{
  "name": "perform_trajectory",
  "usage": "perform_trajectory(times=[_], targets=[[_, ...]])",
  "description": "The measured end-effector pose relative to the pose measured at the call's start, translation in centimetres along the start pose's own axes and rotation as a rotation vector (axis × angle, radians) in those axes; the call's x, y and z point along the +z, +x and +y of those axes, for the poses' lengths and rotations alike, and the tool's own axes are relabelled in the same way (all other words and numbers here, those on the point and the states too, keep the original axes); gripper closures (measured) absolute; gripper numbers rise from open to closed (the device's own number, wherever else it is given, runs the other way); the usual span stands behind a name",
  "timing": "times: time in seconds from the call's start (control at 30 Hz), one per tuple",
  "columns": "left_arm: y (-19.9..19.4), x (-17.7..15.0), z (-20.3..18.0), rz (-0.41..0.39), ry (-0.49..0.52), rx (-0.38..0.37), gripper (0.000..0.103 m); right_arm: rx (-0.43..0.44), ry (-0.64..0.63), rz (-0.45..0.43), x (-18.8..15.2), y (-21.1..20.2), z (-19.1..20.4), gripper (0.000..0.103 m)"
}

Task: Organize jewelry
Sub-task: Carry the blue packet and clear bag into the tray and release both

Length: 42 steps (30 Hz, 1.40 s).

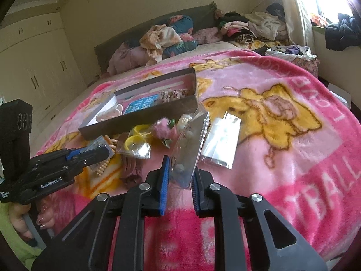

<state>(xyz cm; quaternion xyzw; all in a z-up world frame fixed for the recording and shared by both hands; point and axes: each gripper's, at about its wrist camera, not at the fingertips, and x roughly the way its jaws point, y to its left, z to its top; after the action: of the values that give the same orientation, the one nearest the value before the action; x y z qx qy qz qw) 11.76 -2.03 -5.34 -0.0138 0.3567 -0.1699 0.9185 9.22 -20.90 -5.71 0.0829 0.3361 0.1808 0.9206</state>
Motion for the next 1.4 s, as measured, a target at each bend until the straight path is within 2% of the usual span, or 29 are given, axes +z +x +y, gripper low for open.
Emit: perform_trajectory(times=[0.3, 0.9, 1.4], targets=[[-0.1, 1.8, 1.2, -0.041, -0.017, 0.007, 0.086, -0.003, -0.033, -0.007, 1.7, 0.2, 0.7, 0.086], [1.3, 5.7, 5.0, -0.087, -0.098, 0.029, 0.086, -0.002, -0.107, 0.0, 7.2, 3.7, 2.4, 0.086], [3.8, 8.6, 4.9, -0.085, -0.091, 0.022, 0.086, -0.037, -0.165, 0.028, 11.0, 7.3, 2.4, 0.086]])
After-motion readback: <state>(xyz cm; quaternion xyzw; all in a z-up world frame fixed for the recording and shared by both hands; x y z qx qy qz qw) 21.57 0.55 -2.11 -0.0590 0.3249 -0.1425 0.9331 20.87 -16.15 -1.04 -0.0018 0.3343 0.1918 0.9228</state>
